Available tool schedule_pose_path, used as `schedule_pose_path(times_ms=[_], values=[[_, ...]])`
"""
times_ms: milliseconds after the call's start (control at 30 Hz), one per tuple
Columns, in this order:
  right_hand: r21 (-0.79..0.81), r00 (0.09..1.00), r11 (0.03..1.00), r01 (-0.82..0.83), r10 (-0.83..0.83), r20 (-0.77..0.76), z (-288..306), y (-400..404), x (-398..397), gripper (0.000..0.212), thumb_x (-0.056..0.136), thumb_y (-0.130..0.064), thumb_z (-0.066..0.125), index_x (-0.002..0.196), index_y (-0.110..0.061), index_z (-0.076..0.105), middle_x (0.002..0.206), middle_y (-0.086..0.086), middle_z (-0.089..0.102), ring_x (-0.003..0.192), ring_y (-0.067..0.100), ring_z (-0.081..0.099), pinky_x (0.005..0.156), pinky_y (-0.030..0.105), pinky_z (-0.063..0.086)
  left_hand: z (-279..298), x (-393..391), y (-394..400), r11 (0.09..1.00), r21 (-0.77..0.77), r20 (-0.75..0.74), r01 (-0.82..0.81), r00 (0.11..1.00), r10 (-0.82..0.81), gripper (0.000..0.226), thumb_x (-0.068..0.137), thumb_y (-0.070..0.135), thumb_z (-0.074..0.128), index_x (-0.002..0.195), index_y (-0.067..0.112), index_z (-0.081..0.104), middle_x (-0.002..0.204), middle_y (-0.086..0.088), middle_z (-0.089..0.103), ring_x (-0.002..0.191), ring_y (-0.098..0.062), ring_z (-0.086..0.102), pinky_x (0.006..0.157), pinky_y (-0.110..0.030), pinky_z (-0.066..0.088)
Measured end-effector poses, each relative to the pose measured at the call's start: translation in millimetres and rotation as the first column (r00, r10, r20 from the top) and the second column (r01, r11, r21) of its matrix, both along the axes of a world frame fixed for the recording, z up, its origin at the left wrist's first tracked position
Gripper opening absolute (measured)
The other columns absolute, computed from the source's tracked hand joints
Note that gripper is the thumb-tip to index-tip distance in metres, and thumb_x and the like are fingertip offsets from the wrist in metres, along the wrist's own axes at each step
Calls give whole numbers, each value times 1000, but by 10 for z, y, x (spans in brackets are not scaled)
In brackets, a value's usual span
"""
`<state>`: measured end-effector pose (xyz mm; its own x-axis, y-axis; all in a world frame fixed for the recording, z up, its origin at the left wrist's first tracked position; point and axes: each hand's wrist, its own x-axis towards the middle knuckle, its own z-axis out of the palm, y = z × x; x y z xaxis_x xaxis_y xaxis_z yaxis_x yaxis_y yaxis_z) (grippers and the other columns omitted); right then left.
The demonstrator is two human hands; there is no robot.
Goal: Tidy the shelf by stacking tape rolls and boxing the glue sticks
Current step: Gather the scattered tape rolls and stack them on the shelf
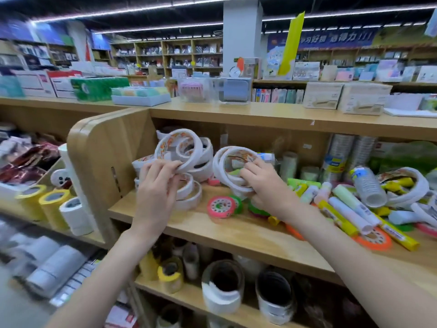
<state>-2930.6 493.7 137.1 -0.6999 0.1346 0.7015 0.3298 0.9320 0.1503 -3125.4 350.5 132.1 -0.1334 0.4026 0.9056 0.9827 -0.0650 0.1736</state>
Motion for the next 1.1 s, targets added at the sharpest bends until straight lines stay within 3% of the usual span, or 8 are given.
schedule_pose_path(times_ms=[133, 267, 467, 633, 767, 833, 933, 1100], values=[[-133, 999, 991, -35, 37, 11, 228, 0, -579, 32, 57, 6, 67, 83, -5, 54, 87, 16, 57, 89, 34, 51, 67, 49, 49, 208, -547, -4, 987, -106, 34, -122, 991, 126, 25, 86, -3, 58, 110, -3, 59, 98, -18, 60, 95, -27, 42, 86, -28, 34], [-81, 1000, 997, -1, 2, 15, 411, 103, -998, 27, 60, 4, 71, 82, -2, 58, 87, 16, 59, 89, 37, 55, 62, 38, 42, 249, -966, 109, 908, -360, -4, -215, 973, 229, 30, 89, 3, 53, 119, -4, 54, 110, -24, 56, 101, -39, 45, 92, -44, 37], [-190, 999, 981, -37, 33, -21, 515, 187, -1351, 19, 75, -2, 66, 92, -1, 57, 95, 14, 57, 98, 33, 47, 77, 51, 45, 32, -989, 94, 968, -183, 66, -173, 980, 188, 37, 86, 0, 57, 122, -1, 51, 119, -19, 52, 110, -33, 46, 97, -37, 36], [-59, 986, 987, -150, 145, -79, 610, 91, -1633, 23, 68, 6, 67, 88, -2, 59, 89, 16, 58, 91, 24, 40, 74, 47, 48, -198, -955, 82, 976, -196, 175, -92, 976, 127, 50, 87, 2, 57, 134, 2, 41, 132, -17, 43, 123, -25, 36, 103, -29, 26], [-217, 975, 968, -122, 158, 159, 817, 70, -1871, 24, 82, -13, 66, 103, -5, 60, 106, 13, 56, 98, 22, 40, 86, 38, 40, -103, -922, 45, 984, -166, 231, -71, 967, 109, 57, 89, 2, 54, 141, 3, 32, 143, -17, 32, 132, -25, 30, 108, -32, 24], [-360, 953, 931, -61, 161, 255, 928, 74, -1892, 33, 82, -26, 67, 110, -10, 59, 111, 8, 54, 99, 19, 40, 83, 30, 35, -71, -895, 9, 986, -159, 256, -54, 962, 94, 64, 90, 4, 53, 146, 10, 21, 150, -15, 22, 135, -19, 24, 108, -22, 18], [-457, 967, 886, -80, 180, 180, 1054, 75, -1813, 36, 78, -30, 71, 108, -13, 60, 110, 4, 53, 99, 15, 45, 83, 24, 37, -94, -848, -20, 978, -202, 319, 47, 947, 20, 74, 92, 8, 51, 143, 28, 1, 156, -9, 6, 132, -11, 25, 92, 6, 15], [-339, 995, 937, 81, -55, 86, 1045, 66, -1708, 25, 83, -27, 66, 103, -13, 61, 95, -1, 44, 95, 18, 44, 79, 29, 40, -210, -780, 68, 953, -282, 346, 106, 938, -1, 80, 94, 16, 50, 140, 28, -14, 150, 3, -20, 143, -21, 6, 106, -19, 19]])
